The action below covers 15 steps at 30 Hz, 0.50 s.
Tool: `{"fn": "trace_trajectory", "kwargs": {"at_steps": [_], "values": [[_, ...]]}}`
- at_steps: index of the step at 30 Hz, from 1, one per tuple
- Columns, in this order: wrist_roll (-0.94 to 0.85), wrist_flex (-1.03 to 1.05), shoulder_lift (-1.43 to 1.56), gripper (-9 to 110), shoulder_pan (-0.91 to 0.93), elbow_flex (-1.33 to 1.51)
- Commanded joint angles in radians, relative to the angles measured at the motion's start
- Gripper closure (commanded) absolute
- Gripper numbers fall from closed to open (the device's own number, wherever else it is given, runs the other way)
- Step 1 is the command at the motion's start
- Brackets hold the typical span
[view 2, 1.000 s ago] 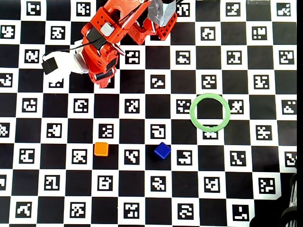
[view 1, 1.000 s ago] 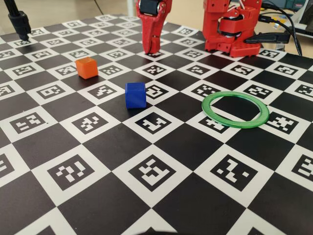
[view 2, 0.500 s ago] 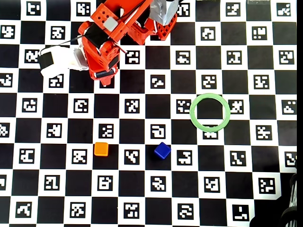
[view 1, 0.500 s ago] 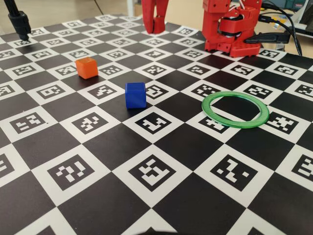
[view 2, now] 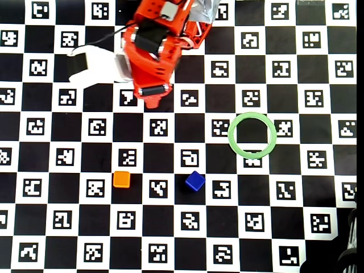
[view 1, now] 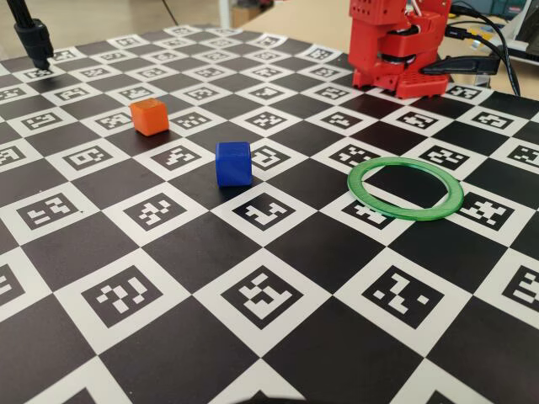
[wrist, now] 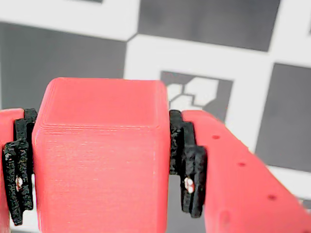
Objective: Grab the red cube then put it in the green circle then put the blue cube on top and finally the orange cube on top
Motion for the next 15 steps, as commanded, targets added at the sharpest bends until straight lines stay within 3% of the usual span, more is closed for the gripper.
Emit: {"fn": "trace_trajectory", "kwargs": {"at_steps": [1,15], "values": [[0.186,0.064,0.003,100,-0.110,-0.132],[0.644,0.097,-0.123,101,-0.474,-0.308]]}}
